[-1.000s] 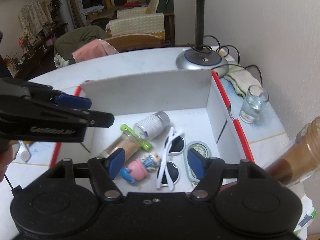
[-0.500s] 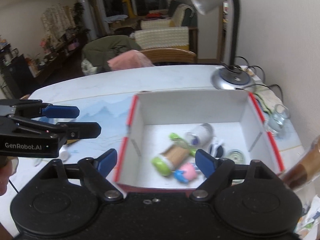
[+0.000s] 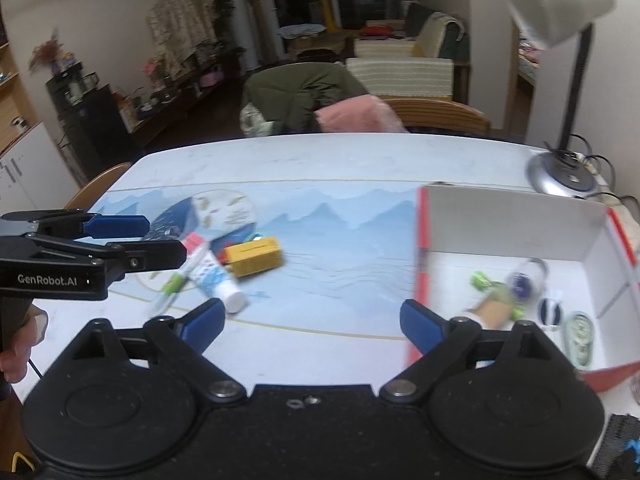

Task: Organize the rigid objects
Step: 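Withdraw both tools from the shoebox back over the mat, then grasp the green-capped glue stick with the left tool while the right tool grasps the yellow box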

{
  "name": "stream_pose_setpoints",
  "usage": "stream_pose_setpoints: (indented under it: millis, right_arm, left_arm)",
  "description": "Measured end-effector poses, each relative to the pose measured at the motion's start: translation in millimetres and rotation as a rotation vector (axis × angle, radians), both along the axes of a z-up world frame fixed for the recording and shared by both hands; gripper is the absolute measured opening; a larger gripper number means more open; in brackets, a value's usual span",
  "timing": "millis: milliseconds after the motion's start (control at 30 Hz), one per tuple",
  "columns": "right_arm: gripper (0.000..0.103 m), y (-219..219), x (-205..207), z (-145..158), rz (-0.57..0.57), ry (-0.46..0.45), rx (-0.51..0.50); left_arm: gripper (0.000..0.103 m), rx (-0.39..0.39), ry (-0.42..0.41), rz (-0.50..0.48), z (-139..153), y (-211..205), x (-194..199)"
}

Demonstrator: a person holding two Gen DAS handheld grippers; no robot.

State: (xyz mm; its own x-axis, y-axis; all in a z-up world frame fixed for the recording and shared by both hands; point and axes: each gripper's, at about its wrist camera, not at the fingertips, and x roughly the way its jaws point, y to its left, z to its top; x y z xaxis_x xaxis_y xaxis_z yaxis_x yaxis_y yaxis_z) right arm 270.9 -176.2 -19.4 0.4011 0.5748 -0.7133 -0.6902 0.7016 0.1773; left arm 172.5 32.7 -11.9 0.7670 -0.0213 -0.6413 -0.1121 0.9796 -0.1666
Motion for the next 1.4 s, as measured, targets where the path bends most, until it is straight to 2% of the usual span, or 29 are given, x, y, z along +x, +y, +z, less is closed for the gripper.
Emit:
stream_pose_setpoints:
  millis: [233,333,633,733,800,933,1100,1400]
  right_arm:
    - [0.098,41.4,-13.8,-5.3,0.036,0.013,-0.002]
    - [0.098,57.7,-17.8,-8.0,0.039,0.017,-0.008]
    - [0.098,102.3,-14.4,-20.6,0.018,0.024,-0.051]
    - [0.098,114.9,-8.5,-27.5,-0.001,0.029,-0.074]
    - [0.098,123.4,-3.4,-31.7,-0.013,0.033,-0.086]
    - [0.098,141.4,9.3,-40.3,-0.035,0.040,-0.110]
    - [0.098,161.8,25.8,-51.7,-0.071,0.059,-0.138]
    - [0.097,192.6,62.7,-73.1,-0.147,0.099,-0.192]
  left_arm:
    - [0.088,-0.001,0.017,0.033,-14.3,42.4,-26.3]
    - [0.101,0.005,0.036,0.044,-23.0,58.0,-32.2]
    - [0.102,-0.006,0.055,0.038,-52.5,94.1,-41.2]
    - [0.102,0.018,0.059,0.031,-62.8,99.8,-39.9]
    - [0.103,0.034,0.063,0.023,-70.0,101.5,-38.7]
    - [0.103,0.010,0.068,0.020,-85.4,109.0,-36.1]
    - [0.102,0.038,0.081,0.031,-101.6,113.3,-26.7]
    - [0.102,0.003,0.090,0.035,-128.9,117.6,-9.6]
